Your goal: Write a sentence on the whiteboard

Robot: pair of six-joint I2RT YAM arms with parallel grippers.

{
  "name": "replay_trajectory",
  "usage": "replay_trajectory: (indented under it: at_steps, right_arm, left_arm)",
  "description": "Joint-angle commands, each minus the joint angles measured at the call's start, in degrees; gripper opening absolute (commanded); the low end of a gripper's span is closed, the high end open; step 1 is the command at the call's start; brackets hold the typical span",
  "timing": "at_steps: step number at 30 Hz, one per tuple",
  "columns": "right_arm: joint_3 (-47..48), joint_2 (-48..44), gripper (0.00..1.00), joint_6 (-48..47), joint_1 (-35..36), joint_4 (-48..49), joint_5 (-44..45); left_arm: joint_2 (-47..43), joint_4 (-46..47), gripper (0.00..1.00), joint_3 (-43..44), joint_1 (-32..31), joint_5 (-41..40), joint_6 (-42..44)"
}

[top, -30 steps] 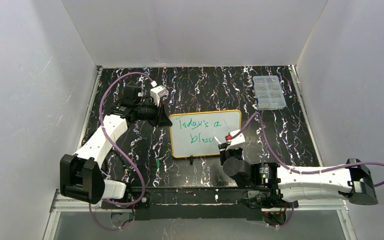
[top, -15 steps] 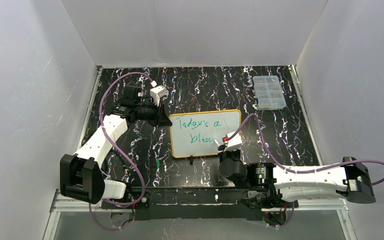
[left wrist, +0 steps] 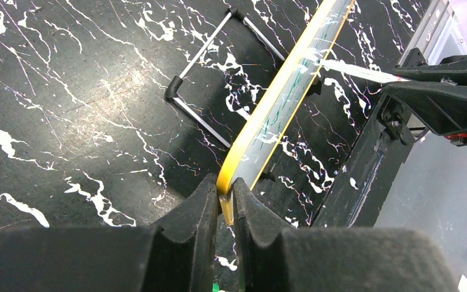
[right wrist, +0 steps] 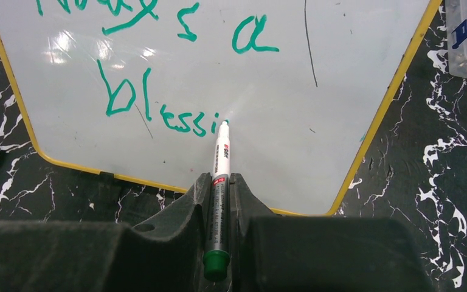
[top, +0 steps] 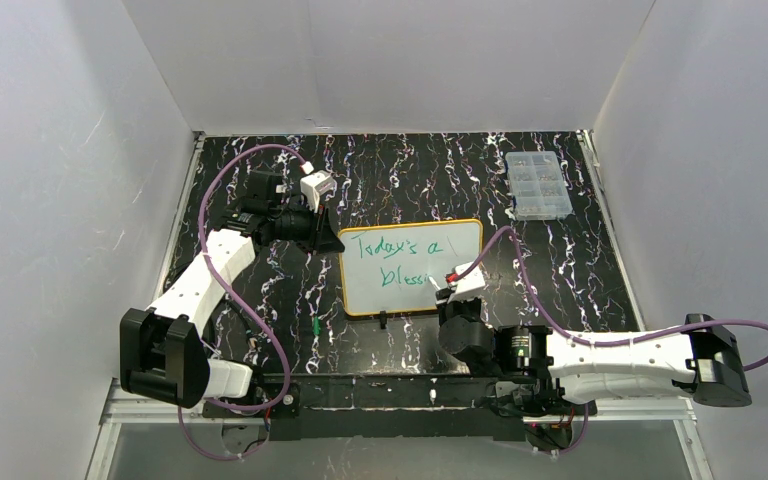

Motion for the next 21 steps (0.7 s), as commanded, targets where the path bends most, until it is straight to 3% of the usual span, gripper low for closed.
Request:
replay_trajectory:
  at_steps: [1, 21]
  right_arm:
    - [0.9, -1.1, 0.01, -1.3, -0.1, 2.7, 4.5]
    - [0.4, -1.0, 0.01, 6.9, -0.1, -6.5, 1.9]
  left_arm:
    - [-2.2, 0.0, 0.00, 0.5, 0.4, 0.2, 0.5]
    - [-2.1, 0.0, 0.00, 0.4, 0.4, 0.1, 0.6]
